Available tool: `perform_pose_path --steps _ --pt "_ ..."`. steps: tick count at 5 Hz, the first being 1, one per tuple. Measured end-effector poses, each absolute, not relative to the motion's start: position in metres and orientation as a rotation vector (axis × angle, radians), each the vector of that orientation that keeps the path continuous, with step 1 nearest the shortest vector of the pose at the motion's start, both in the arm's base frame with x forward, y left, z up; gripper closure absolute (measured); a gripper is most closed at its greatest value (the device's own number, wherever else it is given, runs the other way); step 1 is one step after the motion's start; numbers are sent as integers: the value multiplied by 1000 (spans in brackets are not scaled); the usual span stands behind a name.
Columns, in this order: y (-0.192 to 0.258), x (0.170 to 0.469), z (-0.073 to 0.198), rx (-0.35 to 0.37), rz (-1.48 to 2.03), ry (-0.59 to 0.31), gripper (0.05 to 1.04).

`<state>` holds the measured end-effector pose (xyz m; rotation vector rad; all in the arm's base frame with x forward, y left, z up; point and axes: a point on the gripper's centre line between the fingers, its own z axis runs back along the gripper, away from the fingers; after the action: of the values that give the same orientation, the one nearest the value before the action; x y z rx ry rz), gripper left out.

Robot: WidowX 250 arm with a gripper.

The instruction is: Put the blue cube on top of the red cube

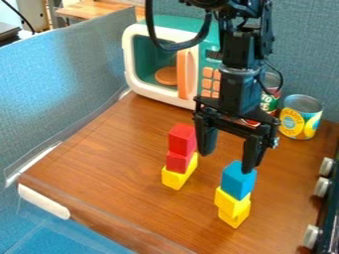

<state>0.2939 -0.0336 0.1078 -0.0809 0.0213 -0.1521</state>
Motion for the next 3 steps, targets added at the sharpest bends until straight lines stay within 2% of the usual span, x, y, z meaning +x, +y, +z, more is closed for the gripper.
perform_pose_path --steps 3 --pt "-44 298 87 -69 -153 60 83"
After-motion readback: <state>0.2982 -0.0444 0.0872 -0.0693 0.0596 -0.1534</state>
